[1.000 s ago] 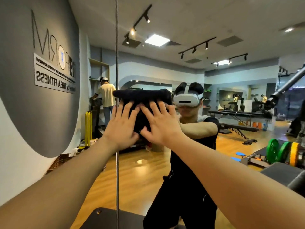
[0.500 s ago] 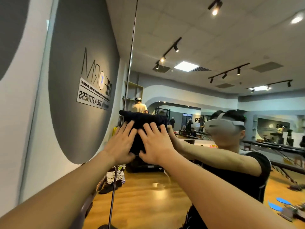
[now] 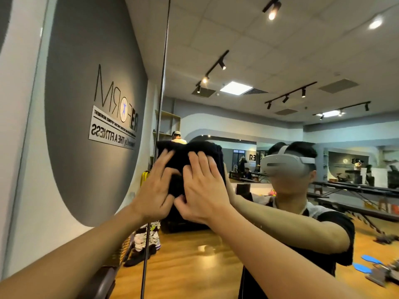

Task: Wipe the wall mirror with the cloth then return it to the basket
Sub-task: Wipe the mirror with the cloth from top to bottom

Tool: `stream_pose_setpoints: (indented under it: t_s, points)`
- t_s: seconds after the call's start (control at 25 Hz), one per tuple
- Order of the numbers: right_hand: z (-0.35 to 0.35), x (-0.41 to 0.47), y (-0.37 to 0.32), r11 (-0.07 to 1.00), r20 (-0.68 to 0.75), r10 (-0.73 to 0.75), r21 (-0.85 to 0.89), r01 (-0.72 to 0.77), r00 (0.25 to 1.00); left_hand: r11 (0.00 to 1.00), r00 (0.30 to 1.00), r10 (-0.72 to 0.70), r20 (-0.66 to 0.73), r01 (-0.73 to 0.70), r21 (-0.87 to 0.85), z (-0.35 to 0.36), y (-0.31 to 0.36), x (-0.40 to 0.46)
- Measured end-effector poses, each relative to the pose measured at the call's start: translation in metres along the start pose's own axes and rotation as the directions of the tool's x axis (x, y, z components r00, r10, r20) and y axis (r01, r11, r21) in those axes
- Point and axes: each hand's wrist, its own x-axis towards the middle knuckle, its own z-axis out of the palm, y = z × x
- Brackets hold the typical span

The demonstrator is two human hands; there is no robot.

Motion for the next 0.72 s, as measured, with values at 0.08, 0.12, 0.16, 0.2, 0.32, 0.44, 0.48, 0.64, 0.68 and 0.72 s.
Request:
stream_pose_setpoints:
  t_s: [0.08, 0.12, 0.16, 0.2, 0.32, 0.44, 0.48, 0.64, 0.68, 0.72]
  points:
    - [0.0, 0.011, 0.005, 1.0, -0.055, -0.003, 0.027, 0.004, 0.999, 1.0, 0.998, 0.009, -0.066, -0.01, -0.011, 0.005, -0.008, 0.011]
    - [-0.001, 0.016, 0.01, 0.999, -0.062, -0.013, 0.03, 0.014, 0.998, 1.0, 0.996, -0.005, -0.09, 0.005, -0.002, 0.007, -0.009, 0.016]
    - [-0.004, 0.022, 0.014, 0.999, -0.058, -0.022, 0.034, 0.024, 0.998, 0.999, 0.994, -0.036, -0.103, 0.036, 0.004, 0.006, -0.008, 0.022]
    - [-0.007, 0.027, 0.018, 0.999, -0.045, -0.031, 0.034, 0.033, 0.999, 0.996, 0.992, -0.084, -0.098, 0.085, 0.002, 0.002, -0.004, 0.027]
    - [-0.01, 0.034, 0.027, 0.998, -0.002, -0.053, 0.016, 0.053, 0.999, 0.978, 0.978, -0.197, -0.068, 0.202, 0.06, -0.005, 0.011, 0.03]
    - [-0.009, 0.029, 0.024, 0.996, -0.008, -0.084, 0.029, 0.084, 0.996, 0.974, 0.984, -0.165, -0.061, 0.172, 0.146, -0.007, 0.015, 0.022]
    - [-0.008, 0.026, 0.024, 0.995, -0.012, -0.092, 0.031, 0.092, 0.996, 0.972, 0.984, -0.167, -0.068, 0.176, 0.155, -0.005, 0.016, 0.02]
    - [-0.006, 0.023, 0.023, 0.992, -0.037, -0.122, 0.025, 0.123, 0.992, 0.972, 0.978, -0.174, -0.119, 0.19, 0.142, 0.002, 0.018, 0.017]
    - [-0.003, 0.023, 0.022, 0.992, -0.047, -0.124, 0.024, 0.125, 0.991, 0.973, 0.977, -0.168, -0.132, 0.186, 0.136, 0.004, 0.017, 0.017]
    - [-0.001, 0.024, 0.021, 0.992, -0.056, -0.123, 0.024, 0.124, 0.991, 0.974, 0.973, -0.171, -0.152, 0.19, 0.124, 0.007, 0.015, 0.017]
